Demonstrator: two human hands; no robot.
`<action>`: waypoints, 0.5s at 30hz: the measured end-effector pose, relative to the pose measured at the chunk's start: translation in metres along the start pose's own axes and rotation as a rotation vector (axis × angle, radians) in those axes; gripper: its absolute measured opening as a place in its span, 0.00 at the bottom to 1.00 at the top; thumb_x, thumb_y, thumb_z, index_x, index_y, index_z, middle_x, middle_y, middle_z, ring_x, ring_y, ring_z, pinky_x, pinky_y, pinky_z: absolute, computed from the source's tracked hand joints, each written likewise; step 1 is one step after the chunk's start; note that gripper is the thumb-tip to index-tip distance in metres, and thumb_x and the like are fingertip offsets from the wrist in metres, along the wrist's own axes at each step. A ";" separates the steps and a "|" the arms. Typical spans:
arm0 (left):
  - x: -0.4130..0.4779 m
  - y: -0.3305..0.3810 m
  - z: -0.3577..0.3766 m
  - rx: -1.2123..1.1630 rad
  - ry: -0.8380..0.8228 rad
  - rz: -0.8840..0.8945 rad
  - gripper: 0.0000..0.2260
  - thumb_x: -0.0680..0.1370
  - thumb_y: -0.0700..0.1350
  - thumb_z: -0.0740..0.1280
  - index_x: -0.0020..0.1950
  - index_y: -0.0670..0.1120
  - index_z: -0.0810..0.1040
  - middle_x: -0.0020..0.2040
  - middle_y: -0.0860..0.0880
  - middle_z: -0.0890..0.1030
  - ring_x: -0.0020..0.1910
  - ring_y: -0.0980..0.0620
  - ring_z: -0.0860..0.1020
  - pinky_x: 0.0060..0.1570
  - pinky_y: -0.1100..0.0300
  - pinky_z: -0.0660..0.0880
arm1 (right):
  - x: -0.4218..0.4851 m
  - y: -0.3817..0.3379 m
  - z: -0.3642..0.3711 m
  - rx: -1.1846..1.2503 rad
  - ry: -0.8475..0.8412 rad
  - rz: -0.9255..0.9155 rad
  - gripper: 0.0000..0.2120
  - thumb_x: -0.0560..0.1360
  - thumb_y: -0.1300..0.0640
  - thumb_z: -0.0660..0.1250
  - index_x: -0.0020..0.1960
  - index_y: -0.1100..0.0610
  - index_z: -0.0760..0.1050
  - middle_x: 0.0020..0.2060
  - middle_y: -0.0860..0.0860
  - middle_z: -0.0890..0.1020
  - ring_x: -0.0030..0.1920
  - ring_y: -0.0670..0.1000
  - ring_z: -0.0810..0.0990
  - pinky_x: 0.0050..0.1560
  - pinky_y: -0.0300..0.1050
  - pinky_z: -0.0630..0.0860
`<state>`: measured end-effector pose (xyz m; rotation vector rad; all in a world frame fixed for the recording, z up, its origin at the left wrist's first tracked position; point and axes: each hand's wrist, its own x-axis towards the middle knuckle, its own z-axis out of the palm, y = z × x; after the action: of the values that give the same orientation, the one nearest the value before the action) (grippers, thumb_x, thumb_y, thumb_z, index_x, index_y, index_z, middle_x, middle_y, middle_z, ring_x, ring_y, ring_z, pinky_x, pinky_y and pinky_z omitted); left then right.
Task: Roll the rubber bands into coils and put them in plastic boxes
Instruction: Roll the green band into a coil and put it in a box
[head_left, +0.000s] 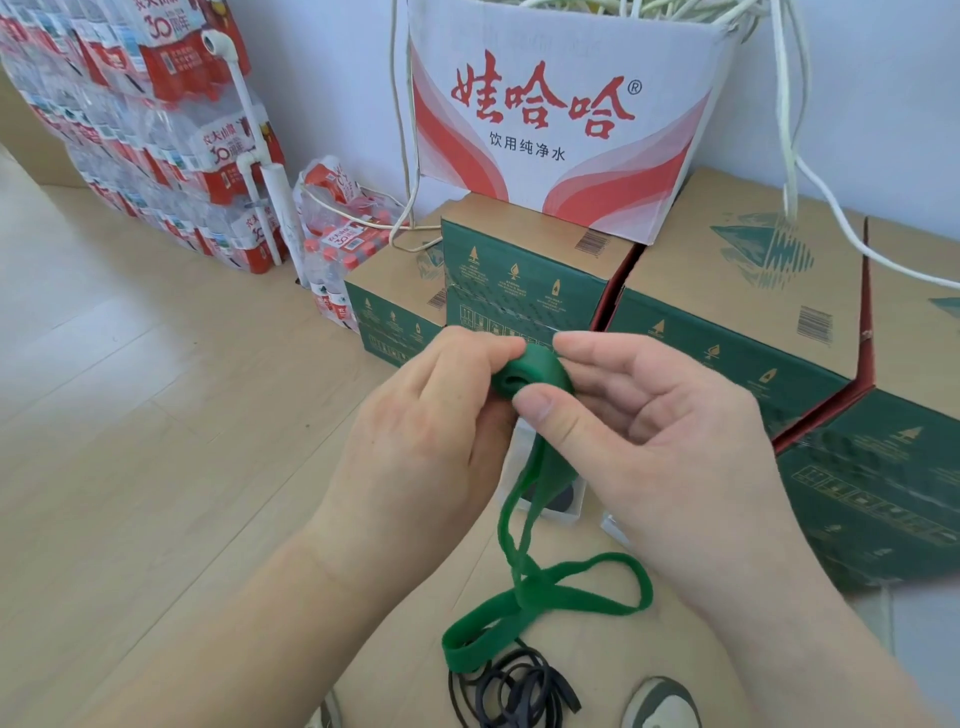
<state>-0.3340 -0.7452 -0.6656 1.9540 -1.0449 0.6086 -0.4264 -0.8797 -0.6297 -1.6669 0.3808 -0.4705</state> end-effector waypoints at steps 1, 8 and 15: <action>-0.001 0.000 0.000 0.005 -0.010 0.002 0.08 0.80 0.39 0.66 0.57 0.37 0.79 0.47 0.46 0.81 0.42 0.49 0.78 0.41 0.53 0.76 | 0.001 0.000 -0.001 0.008 -0.013 0.024 0.27 0.61 0.46 0.78 0.59 0.51 0.83 0.48 0.43 0.89 0.50 0.44 0.87 0.54 0.45 0.84; -0.005 -0.001 0.002 -0.004 -0.041 0.002 0.07 0.80 0.42 0.66 0.58 0.46 0.74 0.45 0.48 0.81 0.40 0.48 0.79 0.37 0.52 0.75 | 0.004 -0.004 -0.007 -0.078 -0.203 0.066 0.10 0.75 0.56 0.74 0.55 0.47 0.84 0.47 0.41 0.88 0.50 0.42 0.87 0.56 0.46 0.83; -0.008 0.007 0.009 -0.037 -0.032 -0.070 0.06 0.78 0.45 0.68 0.53 0.44 0.78 0.41 0.51 0.81 0.38 0.52 0.78 0.37 0.56 0.74 | 0.002 0.002 -0.004 -0.285 -0.150 0.051 0.03 0.79 0.52 0.69 0.52 0.46 0.80 0.44 0.43 0.87 0.46 0.44 0.86 0.51 0.49 0.84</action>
<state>-0.3435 -0.7513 -0.6733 1.9653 -0.9955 0.5182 -0.4268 -0.8840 -0.6316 -1.9495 0.3922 -0.2591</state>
